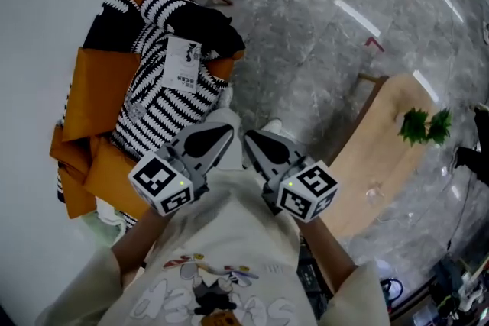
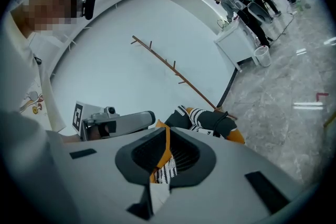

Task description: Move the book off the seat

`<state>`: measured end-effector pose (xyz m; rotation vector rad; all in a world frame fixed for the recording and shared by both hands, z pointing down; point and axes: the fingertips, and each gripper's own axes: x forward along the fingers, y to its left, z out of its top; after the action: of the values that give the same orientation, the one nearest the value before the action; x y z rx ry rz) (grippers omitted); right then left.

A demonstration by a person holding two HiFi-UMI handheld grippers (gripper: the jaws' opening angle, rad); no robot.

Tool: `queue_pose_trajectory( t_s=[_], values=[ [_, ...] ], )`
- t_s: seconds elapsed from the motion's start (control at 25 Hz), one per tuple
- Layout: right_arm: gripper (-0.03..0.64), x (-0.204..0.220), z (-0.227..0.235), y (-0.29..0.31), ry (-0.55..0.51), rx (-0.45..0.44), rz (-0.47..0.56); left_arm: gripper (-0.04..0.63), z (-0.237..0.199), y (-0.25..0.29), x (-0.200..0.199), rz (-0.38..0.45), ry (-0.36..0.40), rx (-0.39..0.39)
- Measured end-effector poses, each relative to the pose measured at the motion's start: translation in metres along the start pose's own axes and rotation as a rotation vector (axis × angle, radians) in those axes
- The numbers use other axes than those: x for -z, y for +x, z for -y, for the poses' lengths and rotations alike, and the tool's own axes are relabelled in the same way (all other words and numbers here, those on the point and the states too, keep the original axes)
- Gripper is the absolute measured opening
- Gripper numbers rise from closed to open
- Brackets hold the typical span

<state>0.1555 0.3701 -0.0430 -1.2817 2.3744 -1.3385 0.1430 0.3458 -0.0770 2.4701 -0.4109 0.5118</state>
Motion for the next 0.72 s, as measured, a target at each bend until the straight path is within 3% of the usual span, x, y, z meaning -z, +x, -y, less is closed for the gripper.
queue_pose_trajectory(
  t_s=[0.6, 0.72],
  values=[
    [0.008, 0.014, 0.022, 0.096, -0.007, 0.005, -0.115, 0.005, -0.112, 0.005, 0.033, -0.056, -0.12, -0.018],
    [0.008, 0.02, 0.026, 0.12, -0.033, -0.026, -0.154, 0.005, -0.138, 0.001, 0.043, -0.059, -0.156, -0.037]
  ],
)
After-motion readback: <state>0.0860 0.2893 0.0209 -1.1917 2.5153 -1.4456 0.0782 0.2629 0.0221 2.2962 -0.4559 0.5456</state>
